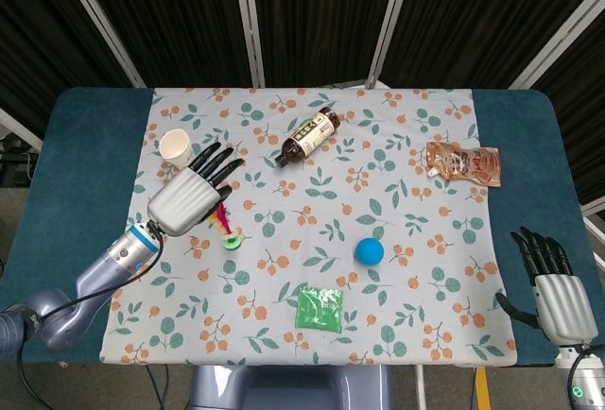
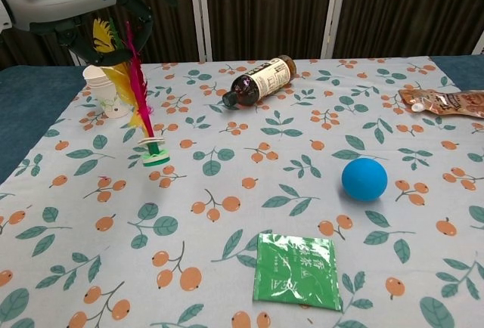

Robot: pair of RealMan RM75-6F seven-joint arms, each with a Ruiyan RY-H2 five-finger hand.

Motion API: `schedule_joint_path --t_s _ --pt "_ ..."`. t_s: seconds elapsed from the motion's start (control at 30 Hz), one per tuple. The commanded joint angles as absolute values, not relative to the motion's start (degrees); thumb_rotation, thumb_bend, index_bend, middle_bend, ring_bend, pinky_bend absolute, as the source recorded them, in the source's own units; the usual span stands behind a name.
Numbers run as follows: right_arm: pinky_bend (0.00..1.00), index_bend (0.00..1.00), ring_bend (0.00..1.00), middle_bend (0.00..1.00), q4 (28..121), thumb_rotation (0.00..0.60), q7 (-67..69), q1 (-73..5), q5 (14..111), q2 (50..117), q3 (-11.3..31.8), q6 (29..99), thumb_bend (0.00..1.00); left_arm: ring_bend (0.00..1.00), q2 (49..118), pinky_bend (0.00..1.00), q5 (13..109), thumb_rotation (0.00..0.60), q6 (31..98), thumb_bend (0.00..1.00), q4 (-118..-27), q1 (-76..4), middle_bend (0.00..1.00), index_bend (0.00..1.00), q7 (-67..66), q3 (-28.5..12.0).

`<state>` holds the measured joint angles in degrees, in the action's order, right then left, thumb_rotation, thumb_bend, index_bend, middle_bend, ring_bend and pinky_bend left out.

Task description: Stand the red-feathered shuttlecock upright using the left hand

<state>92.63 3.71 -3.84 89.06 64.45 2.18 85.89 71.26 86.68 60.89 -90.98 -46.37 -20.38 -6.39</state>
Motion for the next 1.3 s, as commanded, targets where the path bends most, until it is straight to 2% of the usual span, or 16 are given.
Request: schedule_joint_path --t_s 0.03,0.43,0.9,1.1,1.3 --pt "0.00 0.02 0.00 0.00 92.68 0.600 3.67 -3.89 88.95 64.50 2.19 85.74 0.16 0.00 71.54 0.06 86.73 0.600 60.84 0.54 -91.17 -46.31 0.12 0.66 -20.64 -6.36" --pt "0.00 0.02 0.00 0.00 92.65 0.600 3.68 -3.83 88.95 64.45 2.24 85.85 0.16 0.00 76.50 0.05 85.90 0.600 59.59 0.53 -90.01 -45.80 0.12 0.66 -22.69 -5.12" --pt "0.00 0.02 0.00 0.00 92.70 0.600 3.65 -3.74 89.07 64.41 2.23 86.03 0.16 0.00 77.34 0.05 86.40 0.600 59.22 0.53 -92.07 -46.05 0.12 0.64 -24.10 -5.16" --pt "0.00 0.03 0.00 0.00 92.71 0.600 3.55 -3.74 88.89 64.46 2.29 85.95 0.16 0.00 77.58 0.03 85.85 0.600 58.95 0.46 -92.48 -45.98 0.07 0.55 -24.57 -5.32" --pt "0.00 0.02 0.00 0.00 92.73 0.600 3.38 -3.72 88.97 64.48 2.28 86.01 0.16 0.00 77.88 0.00 86.05 0.600 59.70 0.34 -93.14 -45.54 0.02 0.35 -25.10 -5.27"
